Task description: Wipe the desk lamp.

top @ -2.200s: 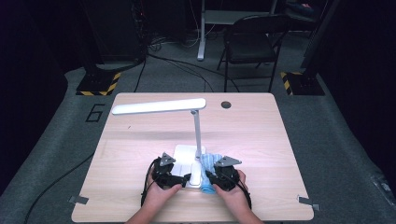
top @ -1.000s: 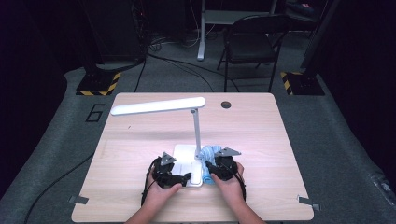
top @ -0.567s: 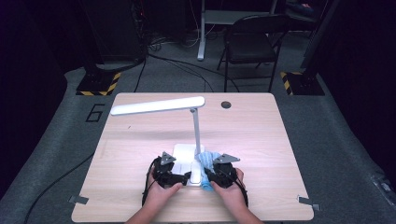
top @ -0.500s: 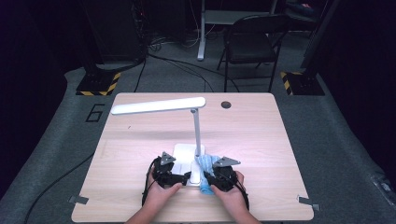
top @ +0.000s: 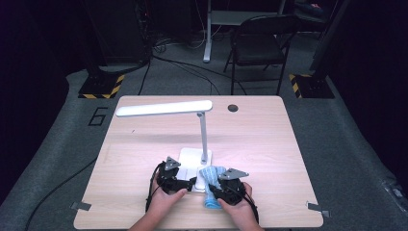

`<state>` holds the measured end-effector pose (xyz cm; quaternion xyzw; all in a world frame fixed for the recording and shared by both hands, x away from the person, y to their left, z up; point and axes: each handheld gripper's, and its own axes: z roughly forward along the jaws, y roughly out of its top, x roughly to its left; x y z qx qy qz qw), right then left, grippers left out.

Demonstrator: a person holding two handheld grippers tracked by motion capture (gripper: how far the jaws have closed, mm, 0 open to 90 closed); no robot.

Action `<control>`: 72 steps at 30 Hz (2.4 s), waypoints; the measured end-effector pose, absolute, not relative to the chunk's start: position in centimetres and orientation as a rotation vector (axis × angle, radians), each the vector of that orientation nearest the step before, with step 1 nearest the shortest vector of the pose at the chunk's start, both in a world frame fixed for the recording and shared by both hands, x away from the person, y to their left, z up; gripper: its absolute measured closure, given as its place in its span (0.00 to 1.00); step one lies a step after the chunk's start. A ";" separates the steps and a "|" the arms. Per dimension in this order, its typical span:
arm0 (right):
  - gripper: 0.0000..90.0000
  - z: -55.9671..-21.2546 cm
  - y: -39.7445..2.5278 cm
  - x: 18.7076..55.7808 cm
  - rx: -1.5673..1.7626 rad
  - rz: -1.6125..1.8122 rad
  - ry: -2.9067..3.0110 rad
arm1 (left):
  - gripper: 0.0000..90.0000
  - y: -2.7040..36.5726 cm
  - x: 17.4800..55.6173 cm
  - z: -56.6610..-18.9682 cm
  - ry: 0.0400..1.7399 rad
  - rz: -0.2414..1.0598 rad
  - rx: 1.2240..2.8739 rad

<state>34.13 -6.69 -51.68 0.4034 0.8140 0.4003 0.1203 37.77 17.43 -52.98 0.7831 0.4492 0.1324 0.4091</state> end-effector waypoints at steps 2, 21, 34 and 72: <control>0.68 -51.7 -6.7 34.5 1.179 1.161 2.368 | 0.02 17.4 37.8 -53.0 1.137 0.333 1.963; 0.65 -51.6 -6.7 40.1 1.290 1.140 2.295 | 0.01 17.4 37.9 -52.9 1.177 0.342 1.952; 0.65 -51.4 -7.4 42.2 1.364 1.144 2.273 | 0.01 17.4 37.9 -53.0 1.181 0.342 1.945; 0.70 -50.3 -5.8 44.6 1.382 1.185 2.270 | 0.01 17.3 37.9 -53.0 1.180 0.341 1.948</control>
